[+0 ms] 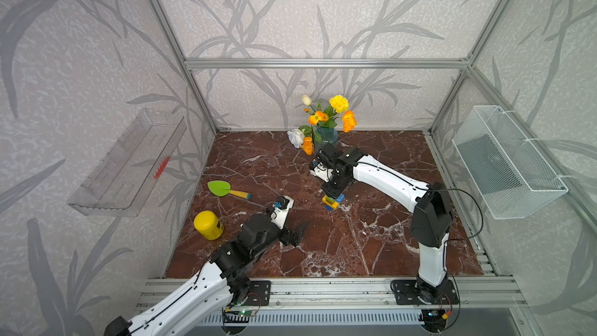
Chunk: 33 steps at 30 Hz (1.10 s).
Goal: Assemble the letter f with lego
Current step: Assemble the lego brick with the lego brick.
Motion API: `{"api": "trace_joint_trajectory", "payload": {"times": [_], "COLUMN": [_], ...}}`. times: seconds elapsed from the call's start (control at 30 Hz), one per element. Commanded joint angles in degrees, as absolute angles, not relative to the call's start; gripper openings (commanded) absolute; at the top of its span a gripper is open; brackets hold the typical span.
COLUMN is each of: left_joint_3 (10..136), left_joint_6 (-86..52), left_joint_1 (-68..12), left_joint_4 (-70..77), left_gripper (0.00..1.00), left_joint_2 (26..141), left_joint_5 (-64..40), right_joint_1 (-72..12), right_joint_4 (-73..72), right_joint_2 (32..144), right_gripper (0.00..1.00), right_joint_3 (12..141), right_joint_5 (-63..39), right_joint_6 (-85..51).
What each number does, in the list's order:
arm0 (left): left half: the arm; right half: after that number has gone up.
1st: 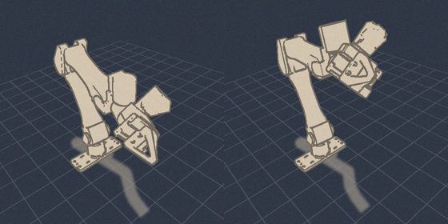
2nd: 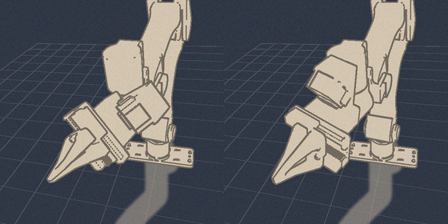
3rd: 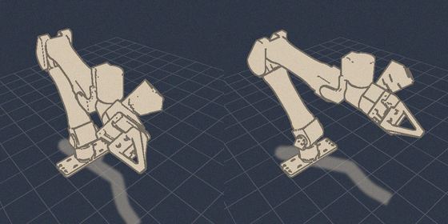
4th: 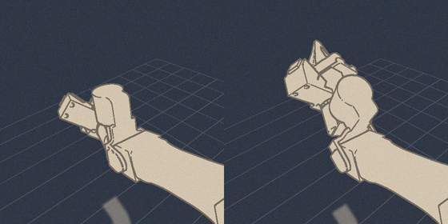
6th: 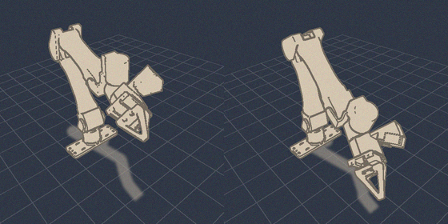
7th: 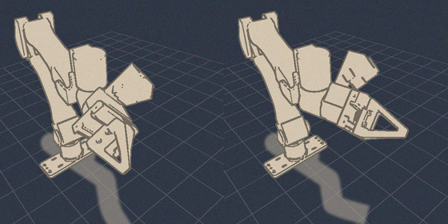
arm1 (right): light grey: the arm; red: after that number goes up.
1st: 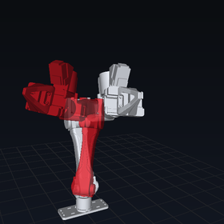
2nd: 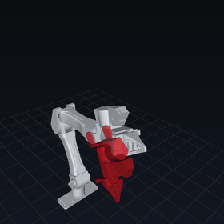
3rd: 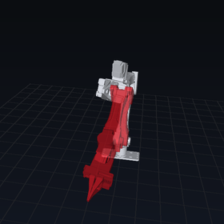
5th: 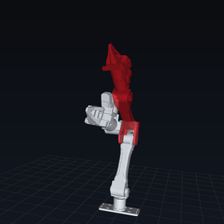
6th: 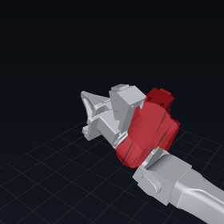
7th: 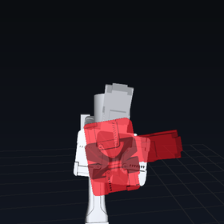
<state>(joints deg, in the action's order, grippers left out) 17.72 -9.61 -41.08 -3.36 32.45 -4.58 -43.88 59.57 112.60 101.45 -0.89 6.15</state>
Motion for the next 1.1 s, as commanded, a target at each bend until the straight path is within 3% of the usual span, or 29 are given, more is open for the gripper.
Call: {"api": "trace_joint_trajectory", "payload": {"times": [0.0, 1.07], "left_joint_3": [17.33, 17.34], "left_joint_6": [-8.88, -9.02], "left_joint_1": [-40.67, -40.72], "left_joint_4": [-2.42, -2.38], "left_gripper": [0.99, 0.99], "left_joint_2": [32.26, 32.26], "left_joint_5": [-4.57, -4.56], "right_joint_1": [-44.06, -44.03], "right_joint_4": [60.64, 60.1], "right_joint_2": [113.81, 114.35], "right_gripper": [0.23, 0.22], "right_joint_3": [102.22, 98.37], "right_joint_5": [-0.35, -0.27], "right_joint_6": [6.7, 5.83]}}
